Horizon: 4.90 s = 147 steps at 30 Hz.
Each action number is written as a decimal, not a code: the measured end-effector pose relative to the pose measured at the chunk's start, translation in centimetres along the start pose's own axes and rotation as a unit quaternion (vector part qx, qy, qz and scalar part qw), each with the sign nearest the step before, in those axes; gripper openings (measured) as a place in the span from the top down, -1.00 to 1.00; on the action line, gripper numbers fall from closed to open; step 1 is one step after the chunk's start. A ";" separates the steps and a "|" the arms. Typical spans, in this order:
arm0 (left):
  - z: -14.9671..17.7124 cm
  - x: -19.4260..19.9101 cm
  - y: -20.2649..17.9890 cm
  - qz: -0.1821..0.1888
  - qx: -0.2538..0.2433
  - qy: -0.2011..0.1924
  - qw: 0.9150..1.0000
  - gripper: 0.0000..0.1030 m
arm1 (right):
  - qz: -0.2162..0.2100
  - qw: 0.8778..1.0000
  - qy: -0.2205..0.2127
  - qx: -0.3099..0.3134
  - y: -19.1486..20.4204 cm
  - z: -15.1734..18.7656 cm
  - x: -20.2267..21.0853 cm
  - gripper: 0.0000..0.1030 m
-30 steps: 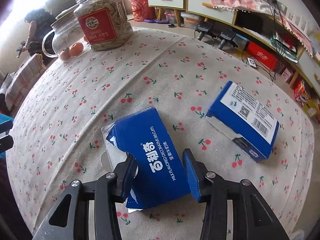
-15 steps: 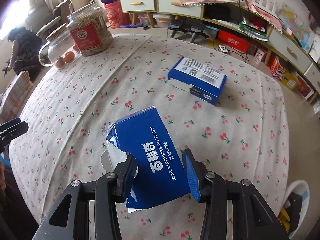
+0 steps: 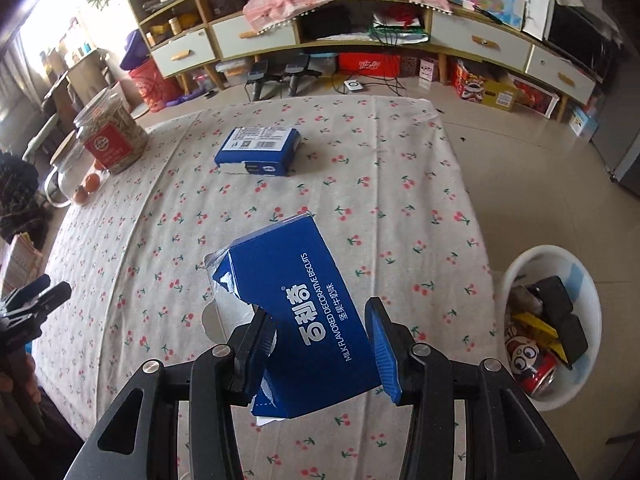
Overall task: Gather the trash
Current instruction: 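Grasp the blue biscuit box with the left gripper while the right holds the carton, then carry the box and carton over the bucket and open both grippers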
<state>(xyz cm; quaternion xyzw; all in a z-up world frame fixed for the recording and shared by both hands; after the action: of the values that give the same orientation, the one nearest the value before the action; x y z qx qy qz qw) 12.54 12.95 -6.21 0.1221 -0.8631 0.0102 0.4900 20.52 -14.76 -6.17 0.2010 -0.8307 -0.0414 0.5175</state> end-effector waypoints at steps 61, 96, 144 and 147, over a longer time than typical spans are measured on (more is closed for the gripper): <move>-10.2 -9.6 -17.3 0.036 0.042 -0.071 0.996 -0.79 | 0.006 0.994 -0.019 -0.111 -12.7 2.1 3.8 0.08; 0.7 5.7 -22.3 0.147 -0.051 -0.067 0.986 -0.79 | 0.042 0.979 -0.094 -0.178 -18.5 6.6 10.9 0.08; 3.7 4.2 -40.7 0.262 -0.190 -0.001 0.946 -0.82 | 0.073 0.947 -0.113 -0.292 -29.7 12.8 14.9 0.08; 3.5 4.5 -39.2 0.257 -0.179 -0.001 0.950 -0.82 | 0.071 0.950 -0.108 -0.284 -29.4 12.4 14.6 0.08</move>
<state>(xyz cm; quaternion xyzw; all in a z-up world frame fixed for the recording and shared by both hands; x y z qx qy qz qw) 16.04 -26.49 -8.17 -0.1938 -0.8532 -0.0189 0.4839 12.57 -48.90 -7.67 -0.0194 -0.8478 -0.2606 0.4615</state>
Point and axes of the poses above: each gripper's, at about its wrist camera, not at the fingertips, and x roughly against the way its jaws point, y to its left, z to its underside, the point moved 5 cm from there along -x, roughly the way its jaws point, and after that the axes turned 11 degrees about -z, right-handed, at the moved point
